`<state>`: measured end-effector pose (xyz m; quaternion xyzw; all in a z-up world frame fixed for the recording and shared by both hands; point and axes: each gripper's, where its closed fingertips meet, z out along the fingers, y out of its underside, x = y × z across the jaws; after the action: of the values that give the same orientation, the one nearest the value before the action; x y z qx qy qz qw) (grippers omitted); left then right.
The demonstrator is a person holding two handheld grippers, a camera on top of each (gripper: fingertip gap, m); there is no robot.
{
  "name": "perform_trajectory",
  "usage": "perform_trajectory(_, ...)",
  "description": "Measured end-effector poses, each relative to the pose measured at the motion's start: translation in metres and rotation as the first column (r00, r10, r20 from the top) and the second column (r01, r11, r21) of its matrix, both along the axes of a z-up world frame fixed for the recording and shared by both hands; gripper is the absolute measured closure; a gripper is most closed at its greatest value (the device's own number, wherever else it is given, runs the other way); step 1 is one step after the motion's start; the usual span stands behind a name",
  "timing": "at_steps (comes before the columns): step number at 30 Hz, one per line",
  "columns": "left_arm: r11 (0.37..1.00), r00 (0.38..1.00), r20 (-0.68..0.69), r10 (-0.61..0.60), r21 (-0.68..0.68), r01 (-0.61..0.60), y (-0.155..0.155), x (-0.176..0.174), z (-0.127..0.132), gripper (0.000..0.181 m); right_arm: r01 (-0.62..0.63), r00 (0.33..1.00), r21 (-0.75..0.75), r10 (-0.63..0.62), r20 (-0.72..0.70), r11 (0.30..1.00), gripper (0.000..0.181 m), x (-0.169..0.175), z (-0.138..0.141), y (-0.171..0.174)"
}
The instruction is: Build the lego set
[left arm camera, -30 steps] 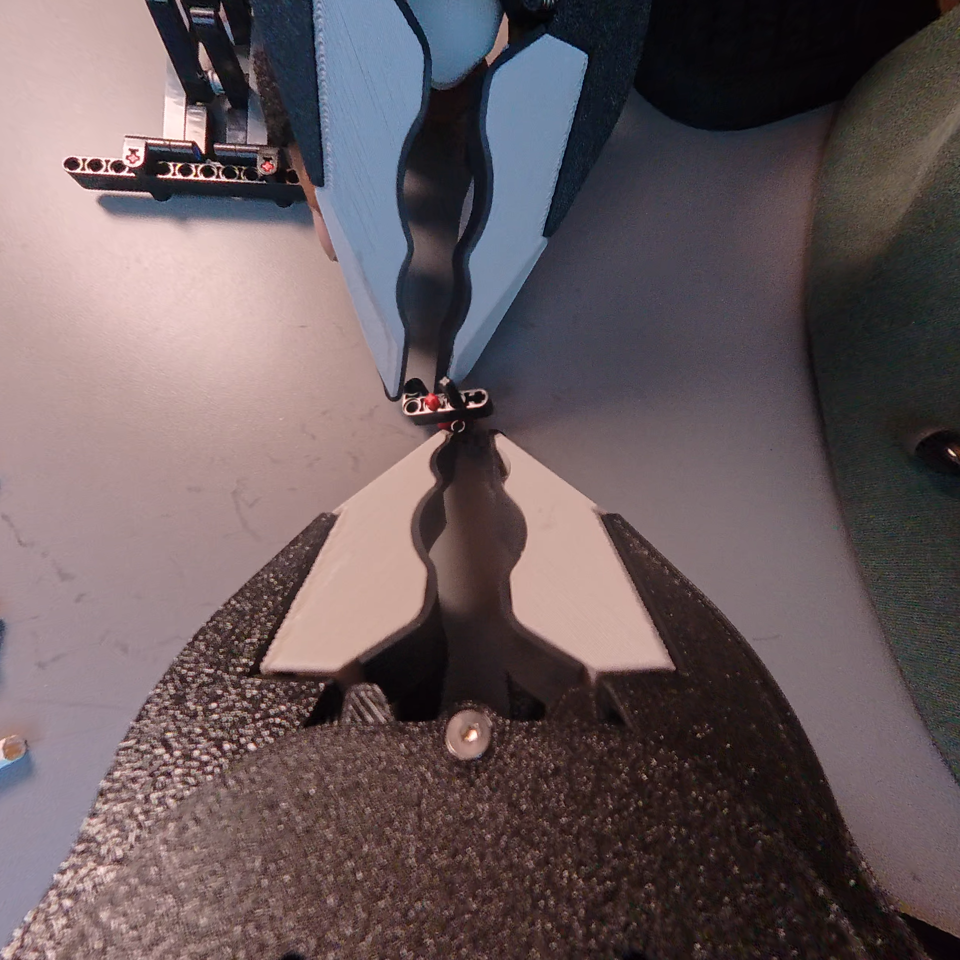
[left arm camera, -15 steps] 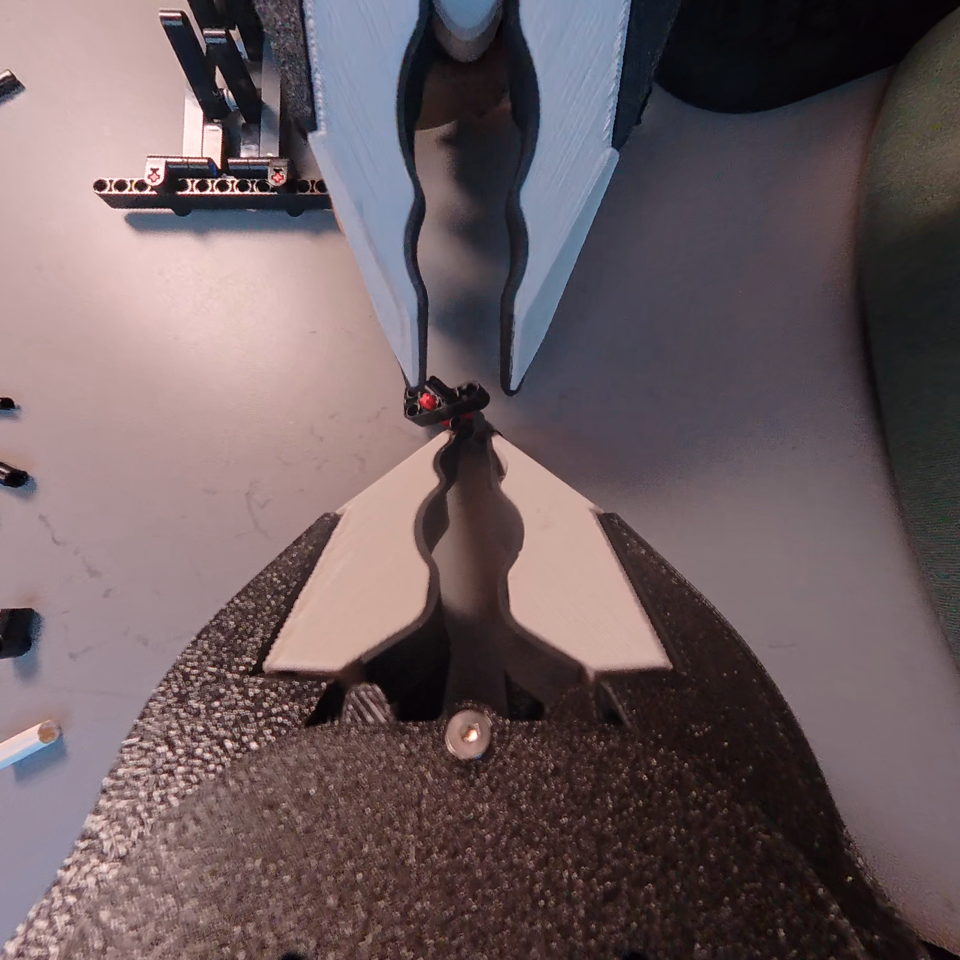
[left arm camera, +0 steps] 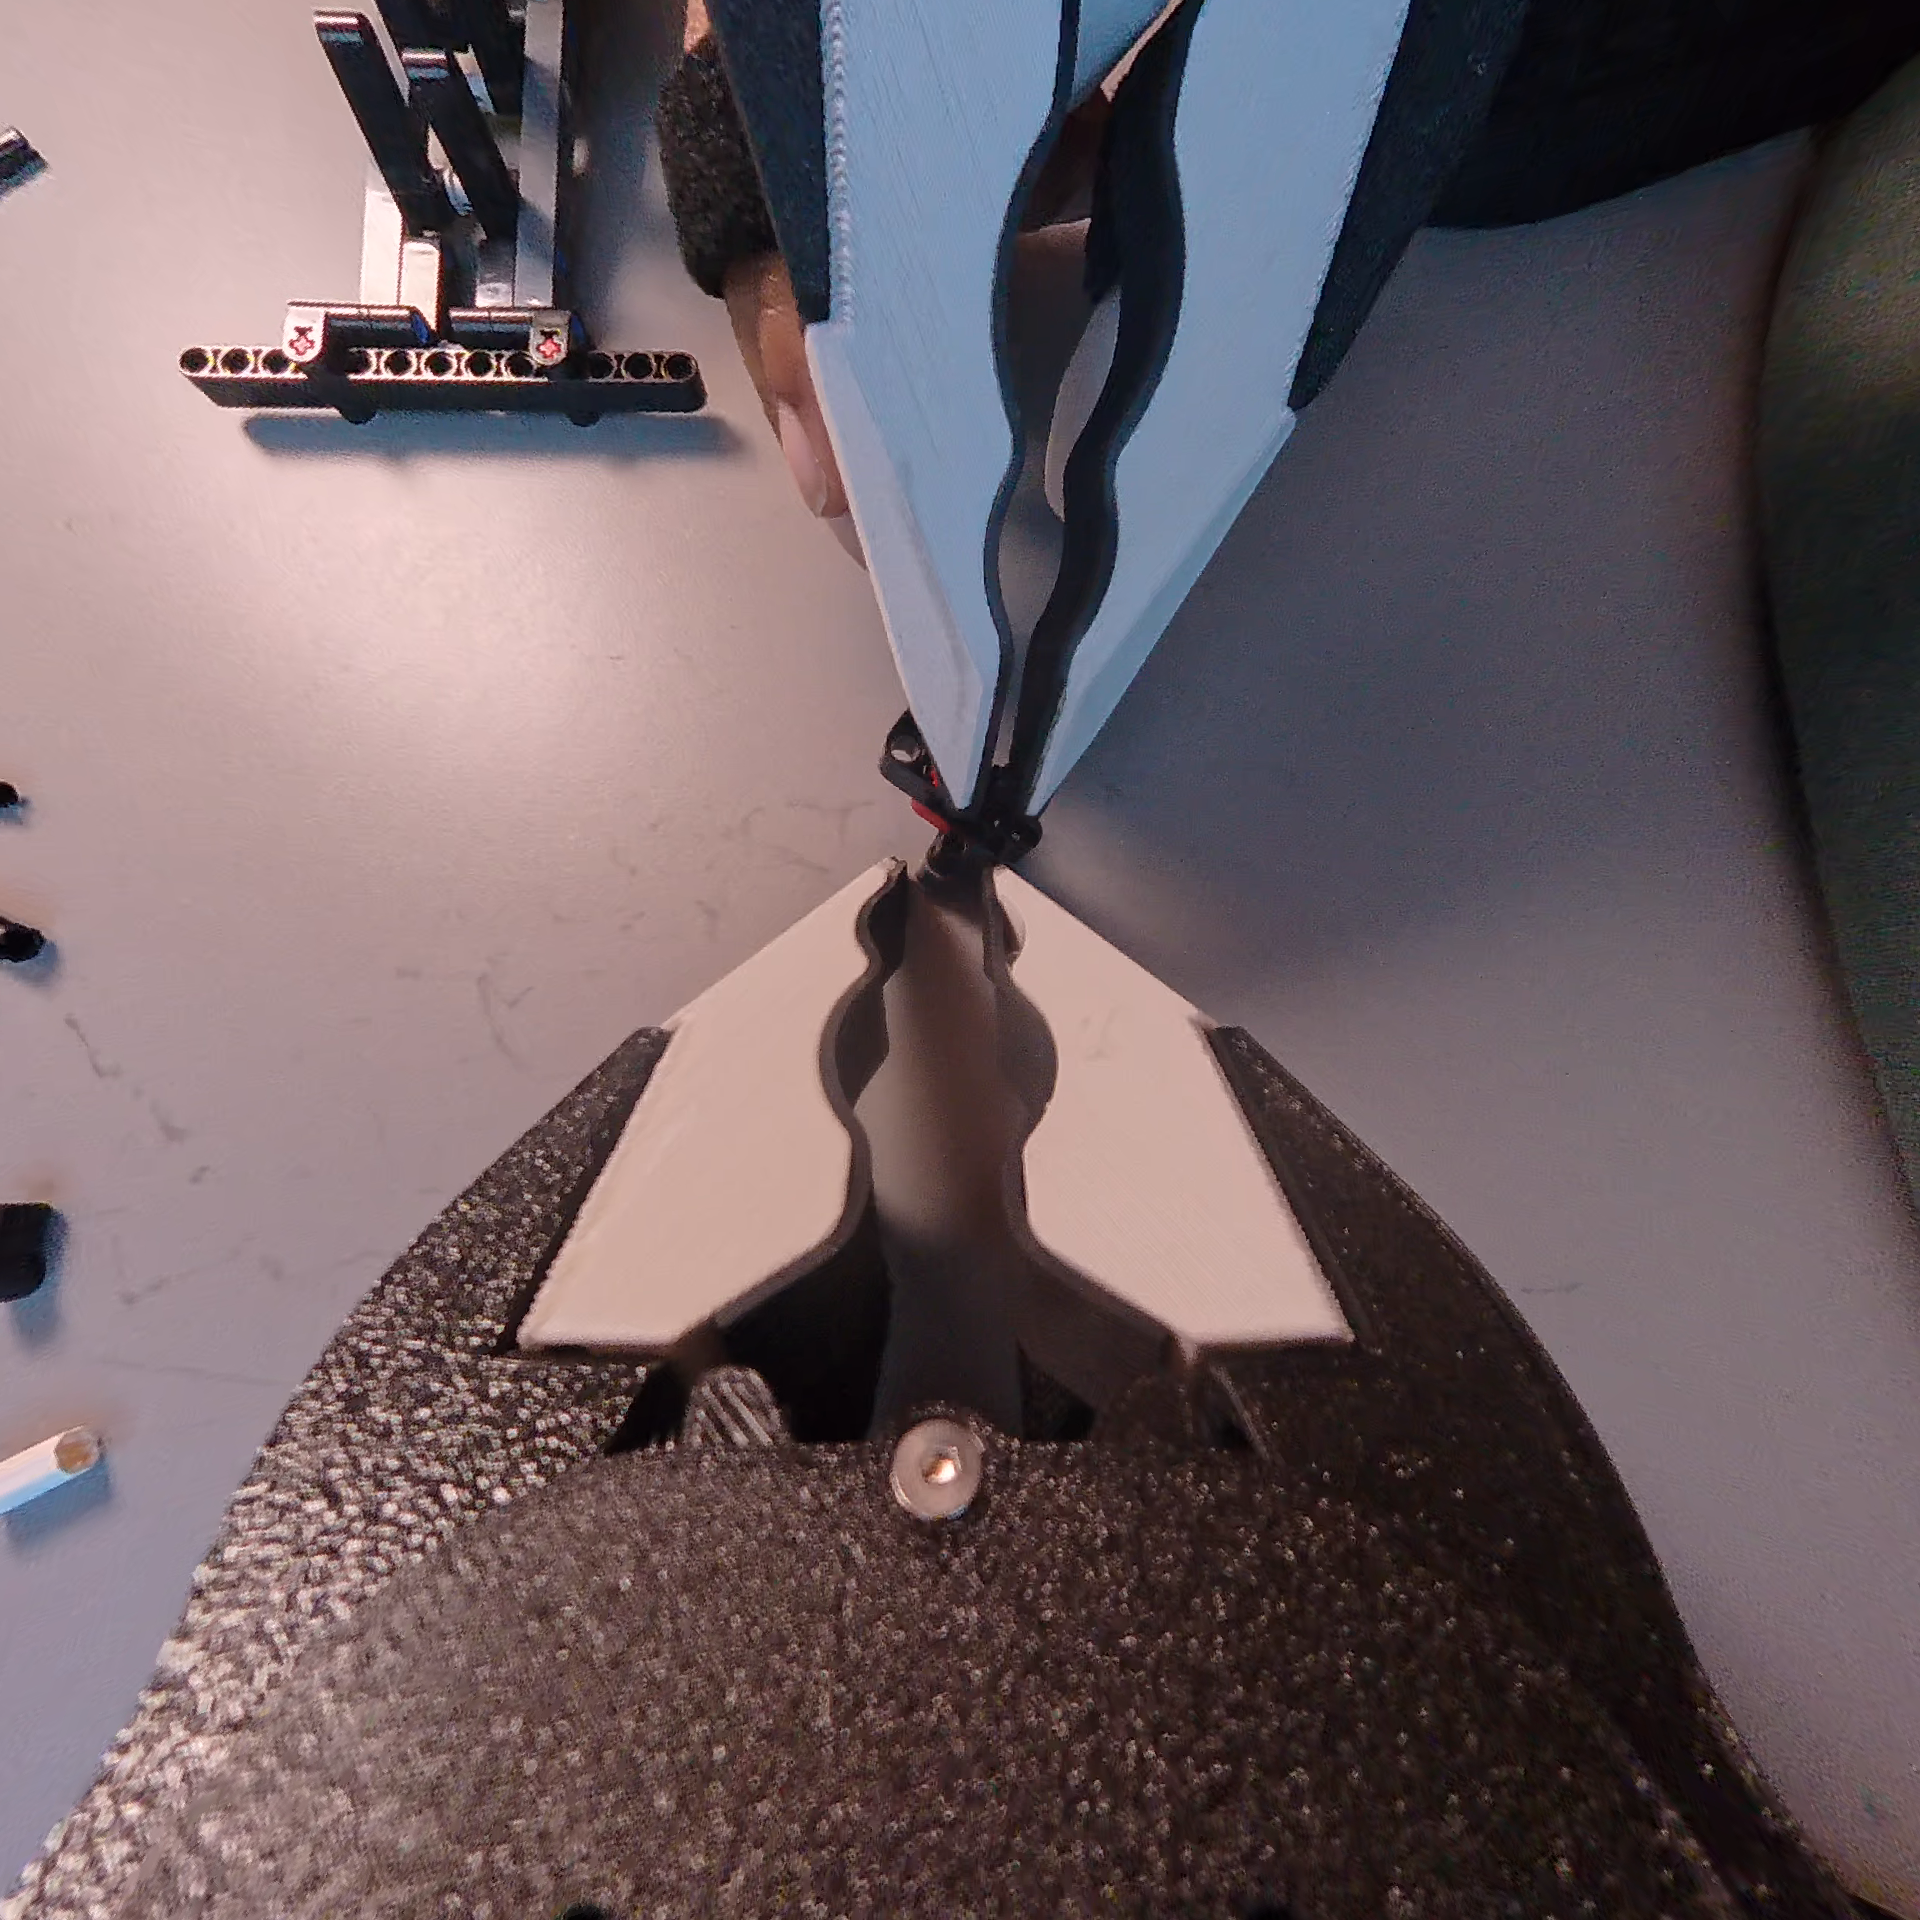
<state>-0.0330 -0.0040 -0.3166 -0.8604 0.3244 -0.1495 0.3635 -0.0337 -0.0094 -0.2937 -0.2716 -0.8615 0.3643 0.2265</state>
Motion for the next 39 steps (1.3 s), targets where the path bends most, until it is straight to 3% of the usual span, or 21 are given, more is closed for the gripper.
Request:
perform_trajectory(9, 1.000, 1.000, -0.010, -0.012, 0.000, 0.012, -0.001, 0.005, 0.000, 0.173, -0.014, 1.000, -0.051, 0.014, 0.008, 0.999, 0.167, 0.003, 0.007, 0.001)
perform_trajectory(16, 1.000, 1.000, -0.002, -0.023, 0.001, 0.023, -0.006, 0.006, 0.004, 0.167, 0.017, 1.000, -0.047, -0.016, 0.022, 0.999, 0.157, 0.009, 0.011, 0.014)
perform_trajectory(26, 1.000, 0.999, 0.043, 0.025, 0.000, -0.025, -0.004, -0.002, 0.010, 0.167, 0.041, 0.998, -0.050, -0.038, 0.045, 0.998, 0.154, 0.008, 0.005, 0.018)
perform_trajectory(32, 0.967, 0.963, 0.191, 0.190, 0.135, -0.218, 0.017, -0.029, 0.044, 0.155, 0.135, 0.981, -0.202, -0.159, -0.109, 0.970, 0.154, -0.009, 0.044, 0.033)
perform_trajectory(39, 0.770, 0.807, 0.433, 0.401, 0.318, -0.553, 0.031, -0.094, 0.099, 0.138, 0.294, 0.845, -0.393, -0.429, -0.319, 0.871, 0.149, -0.028, 0.104, 0.076)
